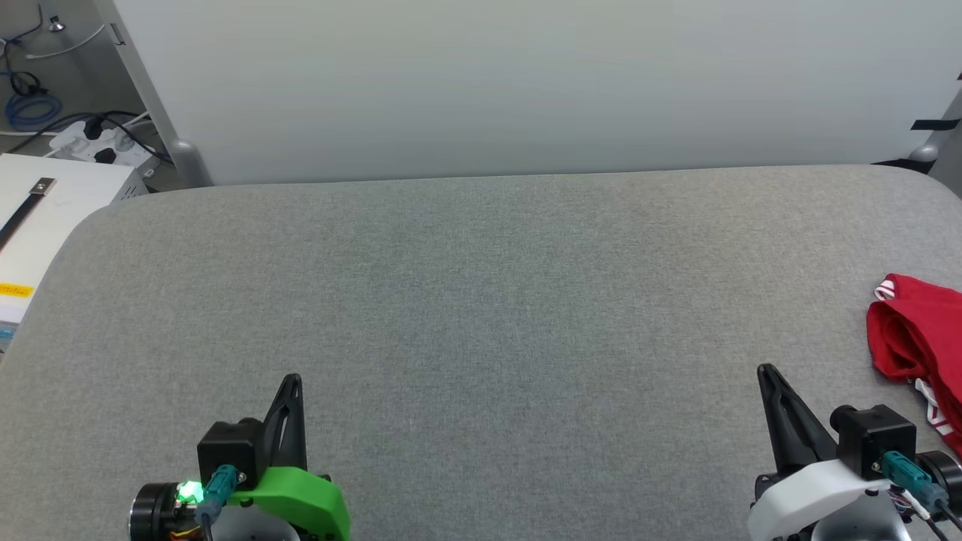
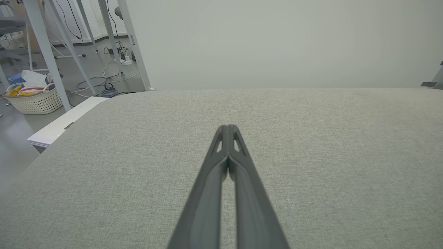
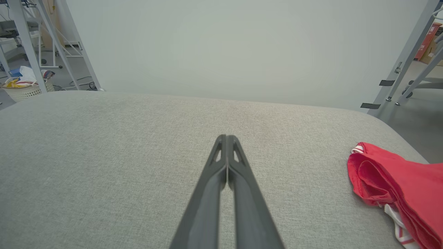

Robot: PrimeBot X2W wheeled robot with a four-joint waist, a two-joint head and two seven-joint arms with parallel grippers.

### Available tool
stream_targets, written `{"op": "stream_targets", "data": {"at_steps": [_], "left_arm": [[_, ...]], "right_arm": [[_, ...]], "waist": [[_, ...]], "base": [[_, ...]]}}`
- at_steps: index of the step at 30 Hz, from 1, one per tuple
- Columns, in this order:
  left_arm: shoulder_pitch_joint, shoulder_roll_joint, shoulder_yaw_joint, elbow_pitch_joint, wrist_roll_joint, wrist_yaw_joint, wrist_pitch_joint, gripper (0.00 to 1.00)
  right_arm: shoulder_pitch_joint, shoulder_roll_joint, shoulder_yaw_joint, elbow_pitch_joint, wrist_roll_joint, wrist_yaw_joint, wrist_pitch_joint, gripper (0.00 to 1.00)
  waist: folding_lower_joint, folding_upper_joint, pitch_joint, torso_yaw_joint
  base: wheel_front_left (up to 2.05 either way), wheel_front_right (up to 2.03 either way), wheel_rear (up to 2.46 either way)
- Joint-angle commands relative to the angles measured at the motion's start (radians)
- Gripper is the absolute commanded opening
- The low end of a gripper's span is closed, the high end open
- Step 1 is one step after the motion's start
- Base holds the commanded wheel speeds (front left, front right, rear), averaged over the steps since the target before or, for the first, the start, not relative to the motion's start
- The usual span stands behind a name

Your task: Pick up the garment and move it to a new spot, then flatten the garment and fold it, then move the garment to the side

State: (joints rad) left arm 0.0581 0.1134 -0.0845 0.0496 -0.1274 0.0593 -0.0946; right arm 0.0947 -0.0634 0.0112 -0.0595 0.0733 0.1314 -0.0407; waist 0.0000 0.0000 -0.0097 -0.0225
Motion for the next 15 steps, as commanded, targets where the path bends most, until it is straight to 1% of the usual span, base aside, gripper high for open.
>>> {"op": "stream_targets", "data": {"at_steps": [1,15], "left_arm": [[-0.021,-0.009,0.009,-0.007,0.017,-0.007,0.006,0.0],[-0.032,-0.026,0.032,-0.02,0.05,-0.023,0.033,0.0]], "right_arm": [[-0.022,0.003,-0.002,0.006,-0.012,0.0,0.004,0.0],[-0.044,0.006,-0.005,0.022,-0.031,-0.001,0.015,0.0]], "waist": [[0.0,0.0,0.0,0.001],[0.0,0.0,0.003,0.007]], "base": [[0.0,0.0,0.0],[0.0,0.0,0.0]]}}
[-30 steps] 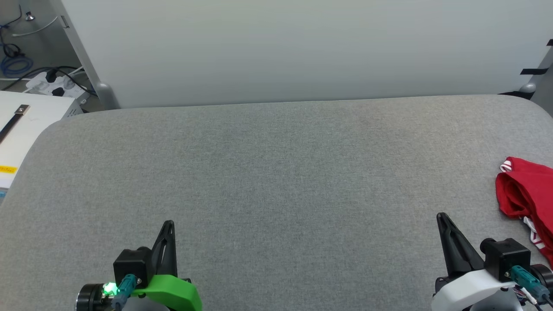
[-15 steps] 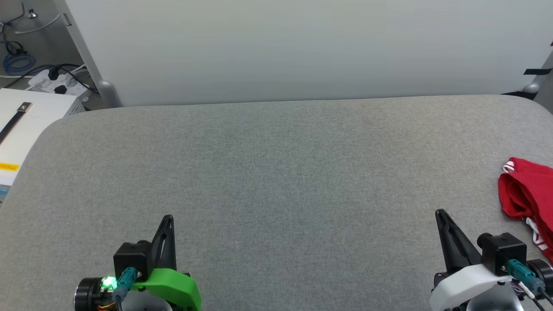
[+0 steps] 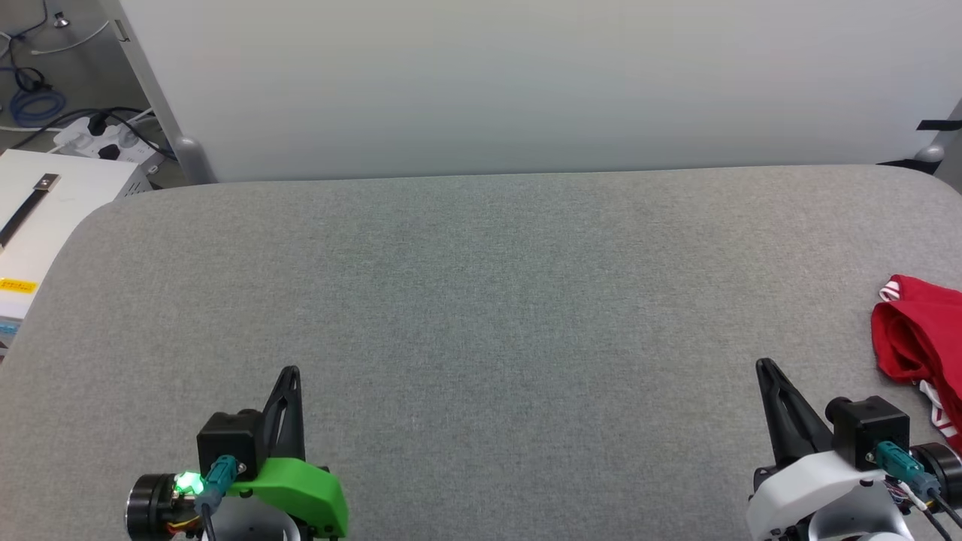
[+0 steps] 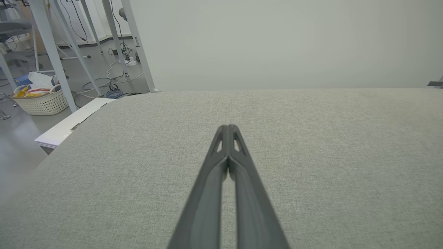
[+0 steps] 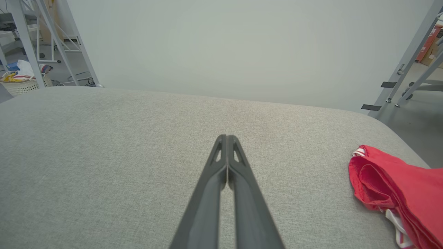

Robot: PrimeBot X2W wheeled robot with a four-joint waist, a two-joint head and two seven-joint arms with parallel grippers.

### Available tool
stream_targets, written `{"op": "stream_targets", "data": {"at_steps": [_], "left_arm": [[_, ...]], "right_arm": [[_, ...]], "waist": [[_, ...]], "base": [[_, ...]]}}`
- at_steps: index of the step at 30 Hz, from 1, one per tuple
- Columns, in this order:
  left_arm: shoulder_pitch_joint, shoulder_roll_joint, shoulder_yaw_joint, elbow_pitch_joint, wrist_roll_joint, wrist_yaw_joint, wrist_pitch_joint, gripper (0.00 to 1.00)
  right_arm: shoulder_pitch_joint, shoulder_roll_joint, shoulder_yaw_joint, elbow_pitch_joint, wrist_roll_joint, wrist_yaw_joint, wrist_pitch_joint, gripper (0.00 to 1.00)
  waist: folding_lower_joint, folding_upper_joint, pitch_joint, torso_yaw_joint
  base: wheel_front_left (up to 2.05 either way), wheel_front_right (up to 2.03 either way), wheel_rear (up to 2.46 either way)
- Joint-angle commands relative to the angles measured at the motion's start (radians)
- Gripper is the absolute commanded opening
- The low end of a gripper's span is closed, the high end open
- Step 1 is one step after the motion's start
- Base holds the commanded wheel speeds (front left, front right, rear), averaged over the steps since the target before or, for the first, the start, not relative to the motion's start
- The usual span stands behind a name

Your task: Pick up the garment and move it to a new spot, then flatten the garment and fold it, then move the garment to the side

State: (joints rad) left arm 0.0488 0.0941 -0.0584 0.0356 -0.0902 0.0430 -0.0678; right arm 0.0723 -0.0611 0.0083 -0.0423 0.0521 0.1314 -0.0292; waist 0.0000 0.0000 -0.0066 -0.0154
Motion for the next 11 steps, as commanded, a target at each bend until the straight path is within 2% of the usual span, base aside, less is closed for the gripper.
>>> {"op": "stream_targets", "data": {"at_steps": [1,11], "left_arm": [[-0.024,-0.008,0.007,-0.007,0.016,-0.008,0.008,0.0],[-0.032,-0.02,0.024,-0.016,0.04,-0.019,0.028,0.0]], "right_arm": [[-0.023,0.004,-0.002,0.006,-0.011,-0.001,0.005,0.0],[-0.039,0.006,-0.004,0.018,-0.024,-0.001,0.013,0.0]], "waist": [[0.0,0.0,0.0,0.001],[0.0,0.0,0.002,0.006]], "base": [[0.0,0.0,0.0],[0.0,0.0,0.0]]}}
